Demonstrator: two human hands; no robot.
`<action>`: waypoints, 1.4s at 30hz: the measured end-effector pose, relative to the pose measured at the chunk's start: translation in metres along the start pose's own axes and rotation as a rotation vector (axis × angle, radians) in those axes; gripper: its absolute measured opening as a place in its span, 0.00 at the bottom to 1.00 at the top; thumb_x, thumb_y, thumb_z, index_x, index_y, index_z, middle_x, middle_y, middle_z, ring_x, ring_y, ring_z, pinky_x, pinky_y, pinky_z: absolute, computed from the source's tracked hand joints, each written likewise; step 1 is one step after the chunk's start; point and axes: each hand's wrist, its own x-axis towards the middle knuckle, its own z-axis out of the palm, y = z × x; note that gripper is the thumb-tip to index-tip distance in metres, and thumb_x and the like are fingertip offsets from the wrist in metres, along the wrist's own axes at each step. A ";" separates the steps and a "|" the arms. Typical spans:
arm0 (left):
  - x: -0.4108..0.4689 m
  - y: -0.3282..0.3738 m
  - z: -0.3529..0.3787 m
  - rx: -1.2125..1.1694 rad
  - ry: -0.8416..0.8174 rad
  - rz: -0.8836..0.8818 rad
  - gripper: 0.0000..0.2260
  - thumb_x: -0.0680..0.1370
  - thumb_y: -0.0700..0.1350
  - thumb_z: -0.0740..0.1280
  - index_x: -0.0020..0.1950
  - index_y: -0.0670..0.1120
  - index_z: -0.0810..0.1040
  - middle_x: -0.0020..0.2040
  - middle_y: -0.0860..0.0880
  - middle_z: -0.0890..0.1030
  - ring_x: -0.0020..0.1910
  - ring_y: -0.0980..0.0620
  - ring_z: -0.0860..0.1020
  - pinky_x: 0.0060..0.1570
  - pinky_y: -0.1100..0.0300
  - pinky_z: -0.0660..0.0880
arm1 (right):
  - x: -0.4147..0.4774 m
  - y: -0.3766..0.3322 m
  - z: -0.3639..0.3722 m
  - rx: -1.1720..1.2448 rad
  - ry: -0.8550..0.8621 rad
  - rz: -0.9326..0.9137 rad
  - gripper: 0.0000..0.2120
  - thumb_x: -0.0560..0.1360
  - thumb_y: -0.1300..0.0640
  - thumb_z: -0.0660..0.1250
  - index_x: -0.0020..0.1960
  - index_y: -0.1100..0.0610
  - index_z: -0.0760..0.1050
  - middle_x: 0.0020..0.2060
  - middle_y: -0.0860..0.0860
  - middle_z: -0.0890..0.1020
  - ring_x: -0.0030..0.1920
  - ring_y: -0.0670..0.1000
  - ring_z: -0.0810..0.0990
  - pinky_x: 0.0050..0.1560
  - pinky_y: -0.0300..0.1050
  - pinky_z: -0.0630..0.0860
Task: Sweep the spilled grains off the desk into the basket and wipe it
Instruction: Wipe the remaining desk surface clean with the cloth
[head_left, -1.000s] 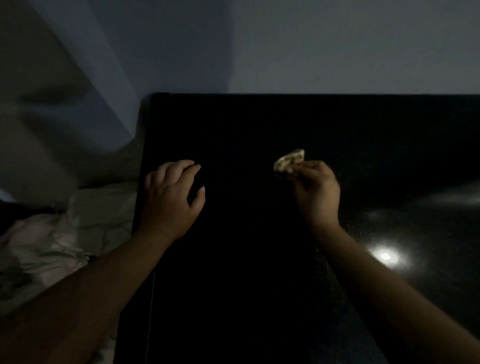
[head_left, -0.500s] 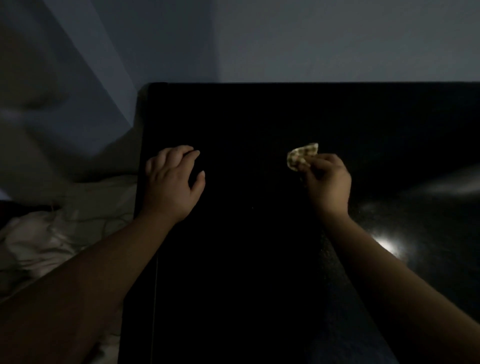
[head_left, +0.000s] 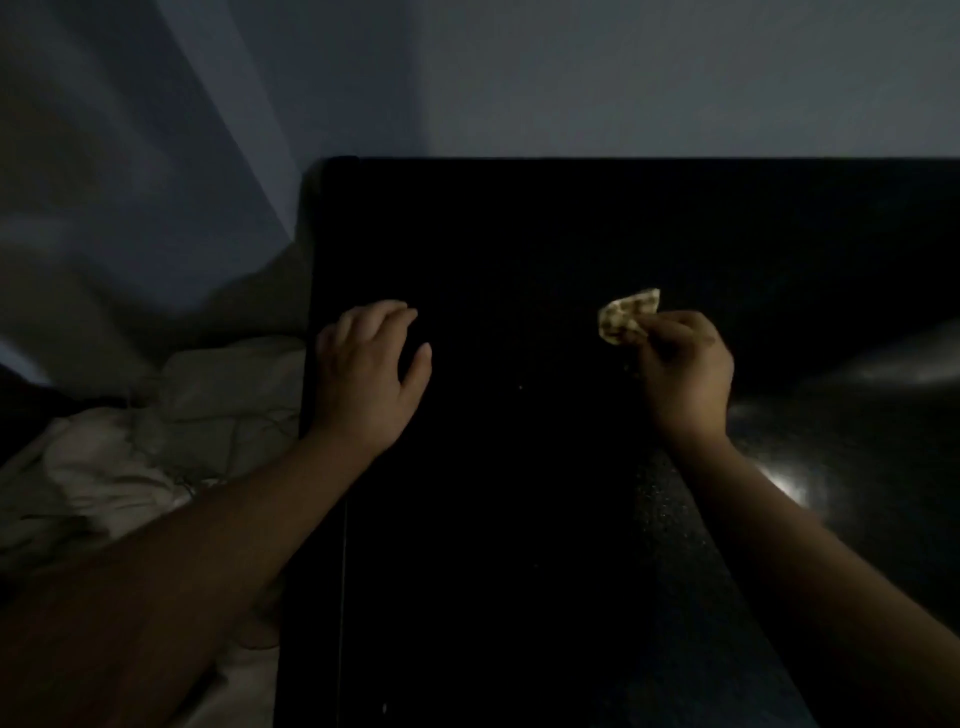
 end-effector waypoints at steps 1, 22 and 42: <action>-0.013 0.003 -0.002 -0.025 0.012 0.012 0.20 0.78 0.54 0.57 0.63 0.45 0.76 0.62 0.47 0.75 0.59 0.44 0.72 0.58 0.48 0.69 | 0.002 0.005 0.001 -0.022 -0.011 0.050 0.09 0.75 0.60 0.69 0.55 0.60 0.81 0.50 0.52 0.79 0.52 0.52 0.79 0.54 0.42 0.75; -0.124 0.013 -0.001 0.000 -0.022 0.024 0.21 0.76 0.51 0.59 0.66 0.45 0.74 0.67 0.49 0.73 0.62 0.46 0.69 0.63 0.47 0.65 | -0.061 0.013 0.004 0.027 -0.047 0.074 0.10 0.75 0.60 0.69 0.55 0.58 0.82 0.51 0.52 0.79 0.53 0.54 0.79 0.56 0.56 0.76; -0.124 0.016 -0.007 -0.007 -0.039 0.025 0.21 0.76 0.53 0.57 0.65 0.44 0.75 0.65 0.46 0.74 0.63 0.44 0.70 0.63 0.44 0.65 | -0.125 0.014 -0.007 -0.070 0.014 0.116 0.11 0.74 0.60 0.70 0.56 0.56 0.81 0.50 0.45 0.75 0.54 0.52 0.78 0.53 0.34 0.68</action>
